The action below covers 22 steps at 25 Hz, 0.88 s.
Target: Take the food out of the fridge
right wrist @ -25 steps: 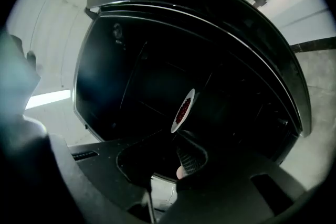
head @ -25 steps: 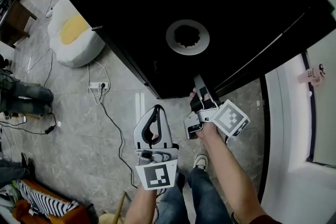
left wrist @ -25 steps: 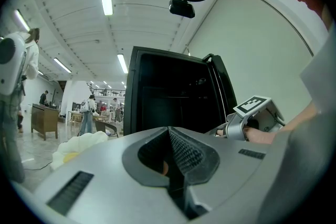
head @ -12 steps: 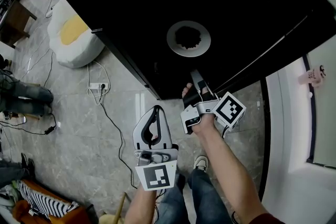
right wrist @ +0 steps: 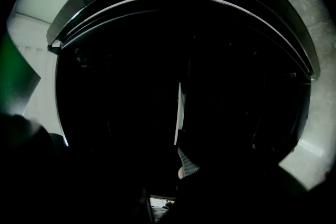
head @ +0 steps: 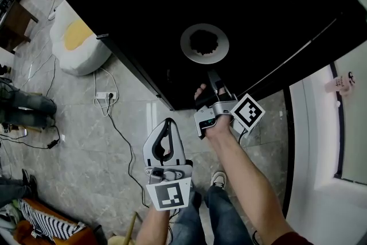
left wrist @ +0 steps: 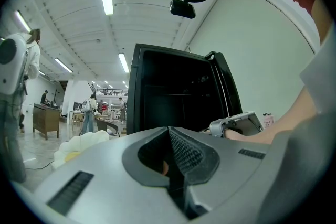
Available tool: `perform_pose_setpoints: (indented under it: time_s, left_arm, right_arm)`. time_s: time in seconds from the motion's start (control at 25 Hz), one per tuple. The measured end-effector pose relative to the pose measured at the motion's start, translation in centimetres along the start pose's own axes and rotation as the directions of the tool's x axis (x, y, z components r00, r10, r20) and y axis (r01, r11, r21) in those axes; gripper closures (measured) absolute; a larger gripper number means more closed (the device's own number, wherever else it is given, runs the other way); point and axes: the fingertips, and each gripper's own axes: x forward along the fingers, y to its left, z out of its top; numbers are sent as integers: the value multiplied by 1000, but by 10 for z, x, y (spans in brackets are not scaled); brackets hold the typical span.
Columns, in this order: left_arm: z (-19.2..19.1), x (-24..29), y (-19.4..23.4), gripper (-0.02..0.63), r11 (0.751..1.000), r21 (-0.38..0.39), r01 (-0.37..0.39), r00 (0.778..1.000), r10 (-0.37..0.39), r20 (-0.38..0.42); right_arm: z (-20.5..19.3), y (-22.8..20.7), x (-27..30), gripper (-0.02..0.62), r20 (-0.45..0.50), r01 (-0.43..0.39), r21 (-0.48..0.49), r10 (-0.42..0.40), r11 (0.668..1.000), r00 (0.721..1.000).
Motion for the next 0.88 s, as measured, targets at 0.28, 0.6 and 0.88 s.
perform_pose_setpoints:
  time_s: [0.28, 0.6, 0.88]
  left_arm:
    - [-3, 0, 2, 594, 1000, -5, -5, 1000, 5, -9]
    - [-4, 1, 5, 594, 1000, -8, -8, 1000, 8, -10]
    - [-8, 2, 7, 594, 1000, -2, -10, 1000, 10, -14]
  right_arm:
    - [10, -7, 14, 511, 27, 28, 7, -28, 1000, 999]
    - [13, -13, 22, 511, 42, 63, 16, -64, 998, 997]
    - [15, -24, 24, 511, 53, 87, 32, -89, 996, 995]
